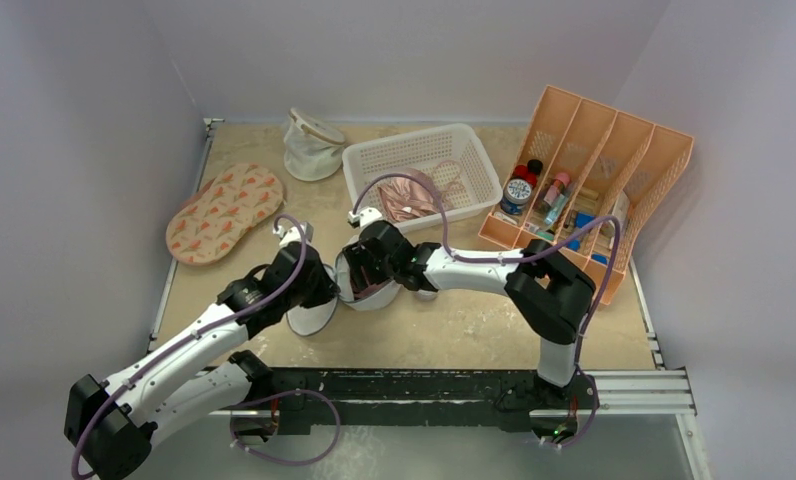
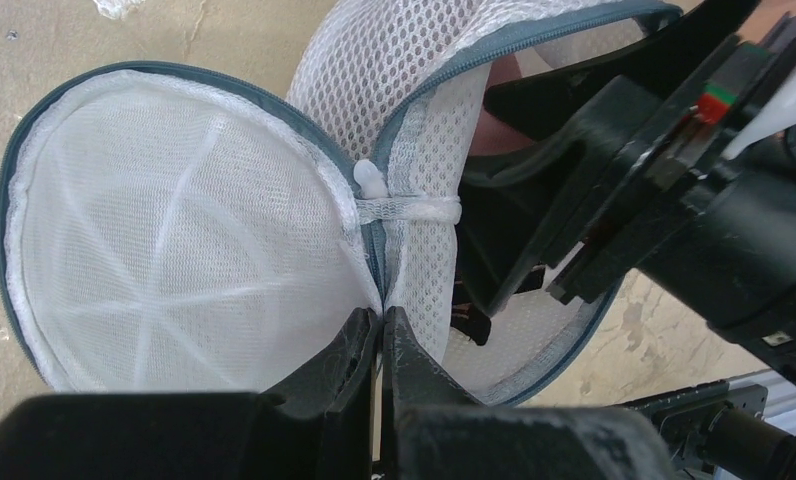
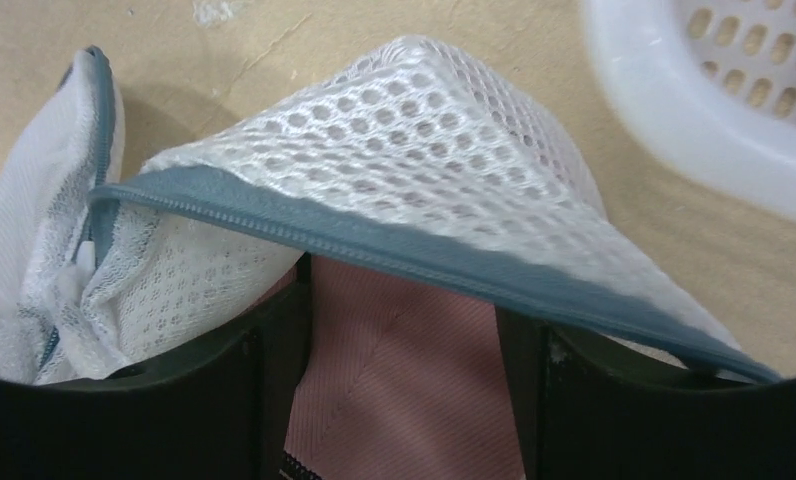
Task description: Unzip the laundry bag and remove the bra
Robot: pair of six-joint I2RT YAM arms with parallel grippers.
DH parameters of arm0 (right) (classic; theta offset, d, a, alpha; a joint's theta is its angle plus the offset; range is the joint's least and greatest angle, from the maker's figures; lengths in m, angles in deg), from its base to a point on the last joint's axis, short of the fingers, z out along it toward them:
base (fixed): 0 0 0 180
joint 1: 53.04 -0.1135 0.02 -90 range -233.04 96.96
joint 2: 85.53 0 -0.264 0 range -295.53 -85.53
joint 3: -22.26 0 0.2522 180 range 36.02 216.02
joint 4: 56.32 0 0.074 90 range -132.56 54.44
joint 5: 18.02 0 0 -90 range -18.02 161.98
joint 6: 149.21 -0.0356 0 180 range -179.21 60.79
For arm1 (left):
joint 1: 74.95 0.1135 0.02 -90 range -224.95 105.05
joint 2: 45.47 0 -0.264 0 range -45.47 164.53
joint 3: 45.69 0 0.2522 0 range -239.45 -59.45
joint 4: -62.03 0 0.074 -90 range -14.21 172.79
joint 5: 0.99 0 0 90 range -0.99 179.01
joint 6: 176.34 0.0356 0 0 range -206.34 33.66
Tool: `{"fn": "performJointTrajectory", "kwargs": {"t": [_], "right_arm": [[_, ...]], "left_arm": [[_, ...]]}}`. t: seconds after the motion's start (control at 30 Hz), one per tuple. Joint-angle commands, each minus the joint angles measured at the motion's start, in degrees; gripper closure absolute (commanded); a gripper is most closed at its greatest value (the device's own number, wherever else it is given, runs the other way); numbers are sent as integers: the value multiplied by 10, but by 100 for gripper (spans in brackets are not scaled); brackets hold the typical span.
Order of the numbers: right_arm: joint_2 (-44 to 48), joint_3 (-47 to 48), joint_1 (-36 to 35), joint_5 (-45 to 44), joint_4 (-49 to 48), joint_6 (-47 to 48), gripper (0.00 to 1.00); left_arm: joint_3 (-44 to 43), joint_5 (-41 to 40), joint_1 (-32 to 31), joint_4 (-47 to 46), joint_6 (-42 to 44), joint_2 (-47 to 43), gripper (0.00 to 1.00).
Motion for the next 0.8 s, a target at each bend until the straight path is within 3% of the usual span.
{"fn": "performJointTrajectory", "kwargs": {"t": [0.0, 0.1, 0.2, 0.27, 0.37, 0.5, 0.77], "right_arm": [[-17, 18, -8, -9, -13, -13, 25], [-34, 19, -11, -23, -9, -9, 20], [-49, 27, -17, -47, 8, -7, 22], [-51, 30, -19, -42, 15, -7, 30], [-34, 26, -18, -34, 7, -7, 49], [-7, 36, -19, -30, 14, -6, 64], [34, 38, -19, -11, 20, -10, 83]], "left_arm": [[10, 9, 1, -28, -7, -9, 100], [14, 9, 0, -30, -7, -13, 100], [18, 5, 1, -29, -5, -10, 100], [20, 3, 1, -30, -7, -10, 100], [20, -2, 0, -28, -8, -14, 100], [17, -4, 0, -23, -8, -16, 100], [15, 2, 0, -24, -8, -11, 100]]}}
